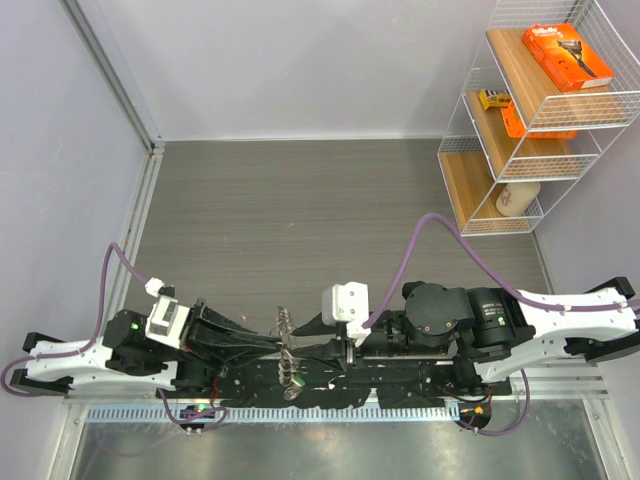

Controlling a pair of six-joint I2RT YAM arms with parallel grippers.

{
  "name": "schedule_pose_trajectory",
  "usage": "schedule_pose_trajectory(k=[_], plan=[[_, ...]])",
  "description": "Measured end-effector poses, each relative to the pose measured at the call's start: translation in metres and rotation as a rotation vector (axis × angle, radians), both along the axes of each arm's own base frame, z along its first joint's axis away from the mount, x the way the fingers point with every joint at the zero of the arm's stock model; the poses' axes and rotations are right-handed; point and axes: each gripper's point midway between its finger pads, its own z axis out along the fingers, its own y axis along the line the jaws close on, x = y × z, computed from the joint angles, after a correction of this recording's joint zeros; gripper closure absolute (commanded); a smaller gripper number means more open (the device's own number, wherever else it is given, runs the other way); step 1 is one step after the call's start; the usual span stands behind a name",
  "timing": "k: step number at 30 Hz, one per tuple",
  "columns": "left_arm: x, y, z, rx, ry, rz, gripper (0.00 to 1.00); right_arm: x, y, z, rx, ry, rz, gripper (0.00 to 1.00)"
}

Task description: Put the keys on the keyring

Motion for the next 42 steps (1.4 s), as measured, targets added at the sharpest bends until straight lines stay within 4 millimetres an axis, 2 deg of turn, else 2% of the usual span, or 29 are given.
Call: schedule_pose_trajectory(k=[9,20,23,25,36,39,42], plan=[[0.0,0.0,0.0,0.0,0.0,0.001,1.0,-0.001,0.009,-0.01,-0.031,-0.01,0.004,0.63],[0.0,0.0,0.001,-0.003,-0.001,0.001,1.0,-0.002,0.013,-0.005,-0.026,-0.012,0.004,0.66],[0.0,0.0,0.001,-0.004,-0.001,0.001,1.0,-0.002,0.016,-0.003,-0.024,-0.016,0.004,0.74],[0.0,0.0,0.001,-0.004,0.0,0.0,1.0,-0.002,0.017,-0.004,-0.028,-0.021,0.005,0.94],[0.0,0.004,0.003,-0.014,-0.004,0.002,1.0,-0.002,0.017,-0.002,-0.035,-0.033,0.01,0.95],[0.001,0.003,-0.003,0.012,0.0,0.004,0.82,-0.001,0.017,-0.008,-0.062,-0.037,0.004,0.95],[0.002,0.005,-0.008,0.047,0.01,0.012,0.71,0.001,0.019,-0.013,-0.113,-0.044,-0.007,0.95]])
